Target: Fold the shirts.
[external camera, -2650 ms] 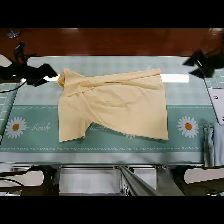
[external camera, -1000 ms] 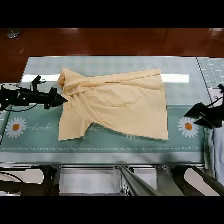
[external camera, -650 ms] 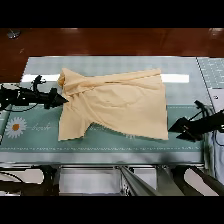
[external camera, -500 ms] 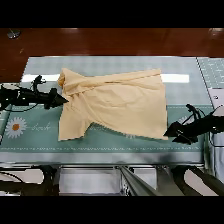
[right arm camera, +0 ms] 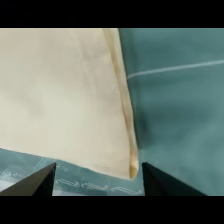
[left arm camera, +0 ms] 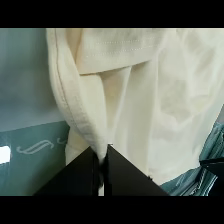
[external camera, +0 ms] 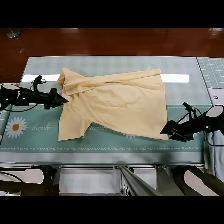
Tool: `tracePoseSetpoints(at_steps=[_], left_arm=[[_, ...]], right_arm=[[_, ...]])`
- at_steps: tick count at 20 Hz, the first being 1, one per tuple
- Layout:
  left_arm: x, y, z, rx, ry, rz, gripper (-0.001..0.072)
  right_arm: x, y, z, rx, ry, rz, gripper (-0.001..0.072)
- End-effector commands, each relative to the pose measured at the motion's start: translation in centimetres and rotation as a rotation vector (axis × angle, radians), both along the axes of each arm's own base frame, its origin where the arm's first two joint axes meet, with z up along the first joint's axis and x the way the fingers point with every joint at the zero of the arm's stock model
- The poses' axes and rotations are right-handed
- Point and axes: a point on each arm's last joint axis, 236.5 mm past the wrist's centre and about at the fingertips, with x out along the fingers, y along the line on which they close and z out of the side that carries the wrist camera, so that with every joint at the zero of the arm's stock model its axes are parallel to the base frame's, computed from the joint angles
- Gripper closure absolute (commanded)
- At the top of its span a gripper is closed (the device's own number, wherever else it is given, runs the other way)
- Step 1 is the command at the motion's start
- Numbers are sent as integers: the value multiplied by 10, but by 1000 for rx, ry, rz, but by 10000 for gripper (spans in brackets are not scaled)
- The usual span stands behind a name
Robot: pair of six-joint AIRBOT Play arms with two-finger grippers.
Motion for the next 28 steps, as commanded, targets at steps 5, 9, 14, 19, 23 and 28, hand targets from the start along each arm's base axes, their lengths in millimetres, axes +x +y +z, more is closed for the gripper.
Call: tracePoseSetpoints(at_steps=[5, 9, 14, 19, 23, 28], left_arm=[[1, 0, 0, 1, -3, 0, 676], [0, 0, 0, 1, -2, -1, 676], [1, -3, 6, -19, -5, -3, 676], [77, -14, 173, -185, -450, 64, 677], [90, -3, 372, -149, -925, 165, 677], [-6, -2, 555, 47, -1395, 220, 678]], right_arm=[[19, 13, -15, 69, -13, -57, 111], [47, 27, -7, 142, -111, -114, 361], [66, 37, 20, 213, -204, -30, 693], [190, 10, 177, 136, -620, -1, 693], [240, -22, 402, -66, -1163, -5, 693], [145, -11, 556, -256, -1504, 54, 693]])
